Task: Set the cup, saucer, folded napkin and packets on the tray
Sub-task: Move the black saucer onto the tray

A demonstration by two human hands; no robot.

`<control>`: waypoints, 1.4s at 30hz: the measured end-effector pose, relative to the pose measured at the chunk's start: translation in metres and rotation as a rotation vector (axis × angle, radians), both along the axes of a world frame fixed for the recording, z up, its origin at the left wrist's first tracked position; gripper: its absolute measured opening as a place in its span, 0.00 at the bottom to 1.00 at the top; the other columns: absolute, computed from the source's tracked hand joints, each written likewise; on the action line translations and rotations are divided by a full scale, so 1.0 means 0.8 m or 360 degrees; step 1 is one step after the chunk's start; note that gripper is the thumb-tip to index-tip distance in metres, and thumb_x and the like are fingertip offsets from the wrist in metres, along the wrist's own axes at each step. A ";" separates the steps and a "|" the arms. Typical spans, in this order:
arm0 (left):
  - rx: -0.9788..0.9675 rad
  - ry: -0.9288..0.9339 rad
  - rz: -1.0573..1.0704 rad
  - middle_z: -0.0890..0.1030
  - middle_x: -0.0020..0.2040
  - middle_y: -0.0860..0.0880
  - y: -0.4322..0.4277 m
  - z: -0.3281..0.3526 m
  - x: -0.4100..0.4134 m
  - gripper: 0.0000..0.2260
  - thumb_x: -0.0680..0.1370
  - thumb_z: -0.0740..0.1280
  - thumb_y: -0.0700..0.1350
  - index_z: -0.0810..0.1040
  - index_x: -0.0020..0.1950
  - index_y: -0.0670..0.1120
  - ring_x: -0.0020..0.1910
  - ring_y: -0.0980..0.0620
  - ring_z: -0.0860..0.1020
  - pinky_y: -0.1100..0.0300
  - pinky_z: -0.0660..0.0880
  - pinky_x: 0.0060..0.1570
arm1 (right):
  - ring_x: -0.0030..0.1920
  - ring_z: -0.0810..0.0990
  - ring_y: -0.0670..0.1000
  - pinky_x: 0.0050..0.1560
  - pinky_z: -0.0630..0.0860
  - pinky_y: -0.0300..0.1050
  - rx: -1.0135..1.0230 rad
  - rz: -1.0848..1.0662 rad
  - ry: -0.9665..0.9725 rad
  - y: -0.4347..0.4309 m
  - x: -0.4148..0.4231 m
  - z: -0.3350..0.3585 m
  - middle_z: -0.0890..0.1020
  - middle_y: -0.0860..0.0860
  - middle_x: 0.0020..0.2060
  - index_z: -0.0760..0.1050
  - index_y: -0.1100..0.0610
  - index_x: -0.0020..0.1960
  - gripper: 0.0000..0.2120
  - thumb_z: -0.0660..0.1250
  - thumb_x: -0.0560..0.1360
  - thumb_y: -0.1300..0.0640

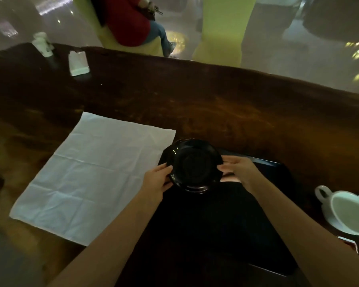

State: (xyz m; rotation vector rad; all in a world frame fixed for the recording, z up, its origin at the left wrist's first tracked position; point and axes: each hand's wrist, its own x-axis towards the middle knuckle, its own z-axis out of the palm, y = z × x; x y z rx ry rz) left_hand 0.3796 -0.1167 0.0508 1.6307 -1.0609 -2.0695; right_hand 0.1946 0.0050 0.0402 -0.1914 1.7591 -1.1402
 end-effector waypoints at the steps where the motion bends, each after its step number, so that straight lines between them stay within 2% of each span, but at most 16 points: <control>1: 0.0059 -0.0002 0.0040 0.78 0.43 0.48 0.003 -0.004 -0.001 0.15 0.76 0.63 0.34 0.75 0.62 0.43 0.42 0.52 0.77 0.58 0.74 0.41 | 0.48 0.83 0.56 0.44 0.81 0.49 0.0027 -0.0018 0.0000 -0.001 0.005 -0.006 0.82 0.58 0.50 0.74 0.60 0.63 0.19 0.66 0.72 0.70; 3: 0.0152 0.0005 0.0103 0.78 0.41 0.49 0.010 -0.014 -0.004 0.17 0.76 0.60 0.31 0.75 0.63 0.43 0.39 0.53 0.75 0.59 0.73 0.42 | 0.47 0.82 0.55 0.42 0.81 0.47 0.0092 -0.0057 0.0035 -0.002 0.013 -0.018 0.82 0.56 0.47 0.74 0.61 0.62 0.18 0.66 0.73 0.69; 6: 0.0206 0.0004 0.0141 0.78 0.44 0.47 0.016 -0.029 -0.010 0.18 0.75 0.59 0.28 0.76 0.62 0.41 0.39 0.53 0.74 0.59 0.70 0.49 | 0.44 0.81 0.53 0.41 0.80 0.46 0.0186 -0.0107 0.0085 -0.003 0.018 -0.029 0.80 0.54 0.44 0.75 0.61 0.62 0.18 0.65 0.73 0.69; 9: 0.0211 -0.0026 0.0149 0.79 0.42 0.48 0.014 -0.046 -0.017 0.15 0.74 0.61 0.29 0.80 0.52 0.44 0.42 0.52 0.77 0.60 0.72 0.43 | 0.43 0.81 0.52 0.39 0.80 0.44 0.0245 -0.0130 0.0109 -0.003 0.016 -0.035 0.80 0.53 0.43 0.74 0.61 0.62 0.17 0.65 0.73 0.69; 12: 0.0214 -0.0077 0.0170 0.78 0.41 0.50 0.010 -0.056 -0.022 0.14 0.75 0.61 0.30 0.78 0.50 0.47 0.39 0.53 0.75 0.60 0.73 0.39 | 0.45 0.80 0.54 0.39 0.79 0.43 0.0267 -0.0125 0.0161 -0.005 0.015 -0.040 0.80 0.58 0.51 0.74 0.62 0.62 0.17 0.65 0.73 0.69; 15: 0.0215 -0.0092 0.0172 0.79 0.43 0.48 0.011 -0.062 -0.025 0.14 0.75 0.61 0.31 0.80 0.52 0.47 0.42 0.52 0.76 0.59 0.74 0.41 | 0.49 0.80 0.56 0.42 0.79 0.45 0.0283 -0.0129 0.0186 -0.010 0.015 -0.046 0.79 0.61 0.57 0.74 0.62 0.62 0.17 0.65 0.73 0.69; 18: 0.0183 -0.0097 0.0165 0.80 0.55 0.46 0.013 -0.065 -0.029 0.16 0.76 0.61 0.31 0.79 0.57 0.46 0.55 0.47 0.77 0.54 0.75 0.57 | 0.50 0.80 0.57 0.41 0.80 0.45 0.0285 -0.0163 0.0164 -0.013 0.013 -0.053 0.79 0.62 0.57 0.73 0.62 0.63 0.18 0.65 0.74 0.69; 19: 0.0195 -0.0094 0.0183 0.79 0.57 0.46 0.014 -0.065 -0.030 0.17 0.76 0.60 0.31 0.78 0.60 0.45 0.57 0.47 0.77 0.54 0.74 0.58 | 0.51 0.80 0.58 0.42 0.80 0.45 0.0276 -0.0167 0.0163 -0.013 0.012 -0.054 0.79 0.62 0.57 0.73 0.63 0.63 0.18 0.65 0.74 0.69; 23: 0.0242 -0.0077 0.0257 0.78 0.60 0.44 0.015 -0.066 -0.034 0.18 0.76 0.61 0.31 0.76 0.63 0.45 0.60 0.46 0.76 0.53 0.74 0.60 | 0.55 0.80 0.59 0.51 0.79 0.51 0.0272 -0.0173 0.0190 -0.014 0.007 -0.062 0.79 0.61 0.58 0.73 0.62 0.64 0.18 0.65 0.74 0.69; 29: 0.0143 -0.0184 0.0229 0.77 0.62 0.44 0.016 -0.074 -0.044 0.18 0.75 0.62 0.32 0.75 0.63 0.44 0.61 0.46 0.75 0.54 0.73 0.60 | 0.55 0.79 0.59 0.55 0.78 0.55 0.0269 -0.0206 0.0274 -0.016 0.001 -0.069 0.78 0.61 0.58 0.73 0.61 0.64 0.19 0.65 0.73 0.68; 34: 0.0105 -0.0189 0.0190 0.77 0.63 0.43 0.014 -0.080 -0.048 0.19 0.75 0.63 0.31 0.74 0.64 0.44 0.62 0.45 0.75 0.50 0.71 0.64 | 0.55 0.79 0.58 0.57 0.78 0.57 0.0292 -0.0245 0.0313 -0.018 0.000 -0.075 0.78 0.59 0.58 0.74 0.59 0.63 0.18 0.65 0.73 0.67; 42: -0.0063 -0.0308 0.0034 0.77 0.61 0.45 0.012 -0.092 -0.047 0.19 0.74 0.65 0.33 0.74 0.64 0.45 0.60 0.46 0.75 0.51 0.73 0.62 | 0.56 0.78 0.58 0.57 0.78 0.55 0.0295 -0.0175 0.0319 -0.015 -0.001 -0.078 0.77 0.59 0.59 0.72 0.59 0.65 0.19 0.65 0.74 0.66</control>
